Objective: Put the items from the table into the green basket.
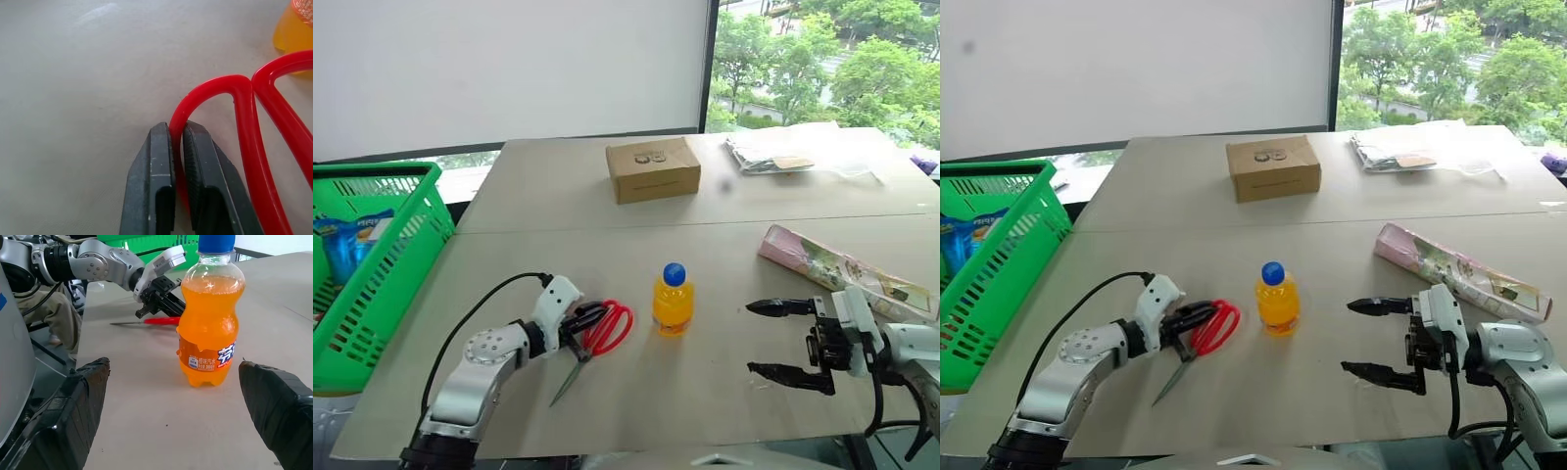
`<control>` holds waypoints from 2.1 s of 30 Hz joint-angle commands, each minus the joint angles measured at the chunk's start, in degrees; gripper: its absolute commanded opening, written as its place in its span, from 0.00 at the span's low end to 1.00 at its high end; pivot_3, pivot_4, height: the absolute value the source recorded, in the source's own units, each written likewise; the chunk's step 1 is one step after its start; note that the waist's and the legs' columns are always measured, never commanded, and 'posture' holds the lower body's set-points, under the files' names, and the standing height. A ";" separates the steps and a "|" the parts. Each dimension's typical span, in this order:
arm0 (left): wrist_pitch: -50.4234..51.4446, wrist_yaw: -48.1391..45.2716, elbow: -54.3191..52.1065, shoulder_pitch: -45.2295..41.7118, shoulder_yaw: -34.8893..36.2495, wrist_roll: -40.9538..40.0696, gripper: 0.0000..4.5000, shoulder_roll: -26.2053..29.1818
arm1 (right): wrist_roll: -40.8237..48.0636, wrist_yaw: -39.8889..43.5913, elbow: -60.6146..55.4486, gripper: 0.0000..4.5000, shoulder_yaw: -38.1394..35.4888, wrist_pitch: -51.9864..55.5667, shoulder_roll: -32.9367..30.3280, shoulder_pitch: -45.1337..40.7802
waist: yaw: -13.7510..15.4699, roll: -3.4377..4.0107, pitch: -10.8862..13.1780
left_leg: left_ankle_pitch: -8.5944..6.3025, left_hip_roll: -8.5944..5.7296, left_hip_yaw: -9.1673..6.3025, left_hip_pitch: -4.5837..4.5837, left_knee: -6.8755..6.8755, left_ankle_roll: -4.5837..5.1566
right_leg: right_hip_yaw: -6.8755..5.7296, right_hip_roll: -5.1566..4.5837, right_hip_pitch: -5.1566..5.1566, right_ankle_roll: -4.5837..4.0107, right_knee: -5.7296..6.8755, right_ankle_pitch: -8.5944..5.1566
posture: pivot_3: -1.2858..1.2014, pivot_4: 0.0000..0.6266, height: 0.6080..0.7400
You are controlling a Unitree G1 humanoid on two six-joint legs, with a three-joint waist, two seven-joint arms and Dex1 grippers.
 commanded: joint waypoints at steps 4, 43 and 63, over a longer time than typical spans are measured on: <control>-1.53 1.63 3.00 -3.00 2.51 0.12 0.01 -0.27 | 0.60 -1.39 -0.79 1.00 -0.36 -1.25 2.06 -2.18 | 0.06 0.00 0.02 | 0.00 0.00 0.00 0.00 0.00 0.00 | 0.00 0.00 0.00 0.00 0.01 0.00 | 0.47 0.00 1.00; -27.68 26.28 73.27 -65.05 12.74 10.02 0.88 -5.37 | -0.84 -29.88 -1.36 1.00 -5.87 4.00 13.84 -13.38 | -4.67 -0.65 0.06 | 0.02 -0.14 0.10 -1.09 0.29 0.04 | 0.07 -0.03 -1.06 -0.04 0.24 0.63 | 0.45 0.00 1.00; 8.42 -26.70 1.76 -16.52 2.36 -15.07 1.00 12.01 | -0.66 -18.12 0.90 1.00 -2.60 6.05 6.88 -10.37 | -3.46 -0.28 -0.11 | 0.06 -0.02 0.17 -0.93 0.41 0.01 | 0.21 0.01 -0.88 -0.17 0.17 0.73 | 0.47 0.00 1.00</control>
